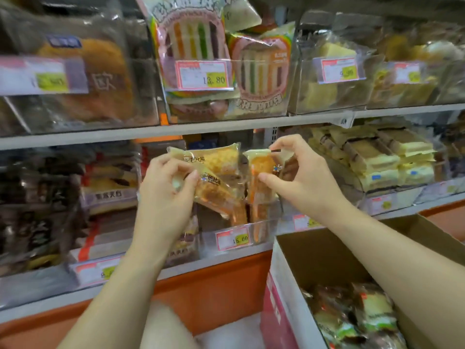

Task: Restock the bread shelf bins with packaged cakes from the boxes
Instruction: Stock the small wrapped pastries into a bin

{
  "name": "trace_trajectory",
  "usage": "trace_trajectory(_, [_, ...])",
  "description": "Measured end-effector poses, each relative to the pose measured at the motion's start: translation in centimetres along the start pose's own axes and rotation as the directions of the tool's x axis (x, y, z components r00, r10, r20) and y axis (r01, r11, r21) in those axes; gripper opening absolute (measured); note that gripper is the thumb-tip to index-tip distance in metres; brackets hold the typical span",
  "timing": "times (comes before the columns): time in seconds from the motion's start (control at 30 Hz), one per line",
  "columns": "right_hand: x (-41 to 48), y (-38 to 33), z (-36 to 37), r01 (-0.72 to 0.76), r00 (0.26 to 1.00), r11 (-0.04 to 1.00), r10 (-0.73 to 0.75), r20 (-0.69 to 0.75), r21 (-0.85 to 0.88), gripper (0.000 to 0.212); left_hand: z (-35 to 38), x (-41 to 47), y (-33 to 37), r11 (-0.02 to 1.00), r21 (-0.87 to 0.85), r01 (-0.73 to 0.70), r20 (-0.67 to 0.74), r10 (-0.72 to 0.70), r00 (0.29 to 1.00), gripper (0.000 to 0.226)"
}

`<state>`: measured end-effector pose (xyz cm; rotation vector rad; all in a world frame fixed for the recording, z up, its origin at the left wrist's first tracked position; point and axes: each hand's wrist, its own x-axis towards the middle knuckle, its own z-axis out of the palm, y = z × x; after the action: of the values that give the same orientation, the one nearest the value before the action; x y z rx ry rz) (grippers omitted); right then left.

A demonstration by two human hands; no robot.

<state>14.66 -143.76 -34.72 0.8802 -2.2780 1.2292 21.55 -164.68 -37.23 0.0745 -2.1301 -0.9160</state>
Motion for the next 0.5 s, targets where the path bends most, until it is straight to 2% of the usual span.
trace_trajectory(0.13, [1.9,-0.2,3.2,0.057,0.998,0.994,-0.055,-0.024,0.093,0.038,-2.4,0.8,-2.0,0.991,0.135,0.004,-0.117,0.012,0.993,0.003])
trace_trajectory(0.3, [3.9,0.7,7.7,0.104,0.995,0.987,-0.104,-0.01,0.123,0.038,-3.1,1.7,-3.4,0.982,0.188,0.021,-0.16,0.009,0.987,0.006])
trace_trajectory(0.43, [5.4,2.0,10.5,0.035,0.999,0.992,-0.039,0.026,0.118,0.037,-2.5,2.2,-4.4,0.984,0.163,0.072,-0.177,-0.043,0.983,0.007])
trace_trajectory(0.5, [6.2,2.8,11.6,0.007,0.999,0.998,-0.009,0.034,0.06,0.039,-2.1,2.4,-4.9,0.983,0.154,0.097,-0.201,-0.065,0.977,0.007])
